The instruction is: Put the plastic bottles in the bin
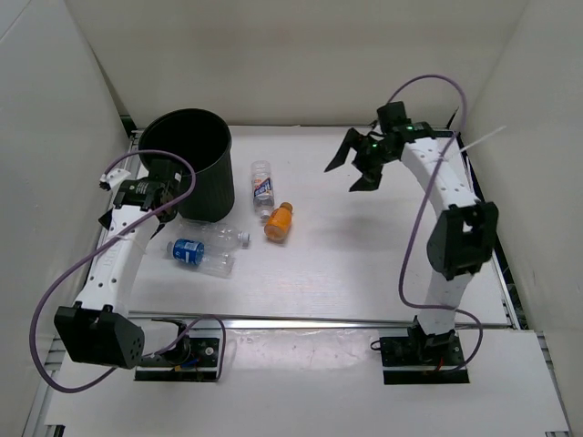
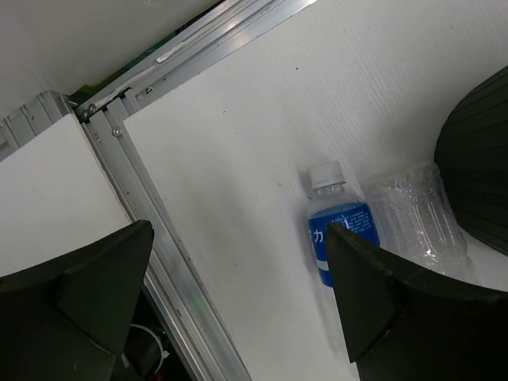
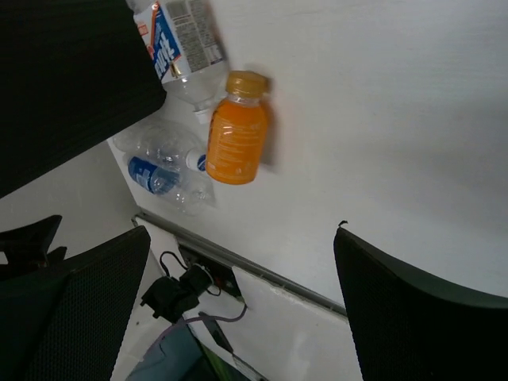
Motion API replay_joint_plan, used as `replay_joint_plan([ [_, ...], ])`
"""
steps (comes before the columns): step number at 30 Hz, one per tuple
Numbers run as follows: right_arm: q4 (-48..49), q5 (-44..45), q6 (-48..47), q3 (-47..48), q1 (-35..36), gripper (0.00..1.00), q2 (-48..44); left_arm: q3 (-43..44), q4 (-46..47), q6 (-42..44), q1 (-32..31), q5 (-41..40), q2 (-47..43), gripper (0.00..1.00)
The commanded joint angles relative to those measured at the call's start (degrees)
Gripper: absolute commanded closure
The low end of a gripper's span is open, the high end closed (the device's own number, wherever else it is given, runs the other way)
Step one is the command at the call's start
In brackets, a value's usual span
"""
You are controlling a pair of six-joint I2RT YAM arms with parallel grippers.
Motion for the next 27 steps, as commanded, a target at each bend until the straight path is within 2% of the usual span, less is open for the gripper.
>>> replay_joint_plan([
  [1,4.83,-9.0,-3.52,5.98,5.34,0.0,4.09,-0.72,-3.59,3.09,-1.21,-1.19,-2.72,0.0],
  [5,5.91,-8.38,-2.04,11.78,8.08,0.0,11.11,0.59,-3.59,5.38,-2.61,0.14,-5.88,0.0],
  [11,7.75,-7.86,-0.88,11.8,10.02,0.0,15.52,0.25,0.36,10.82,-3.15,1.98,-12.38,0.0],
  [19,9.69,-8.47,0.26,7.05,12.48,0.0,19.56,-0.98,0.37,11.45,-3.15,5.41,-14.85,0.0],
  [27,13.63,-11.1,6.05,3.37,14.76,0.0,23.17,-1.6,1.6,13.2,-3.15,7.16,-14.33,0.0],
])
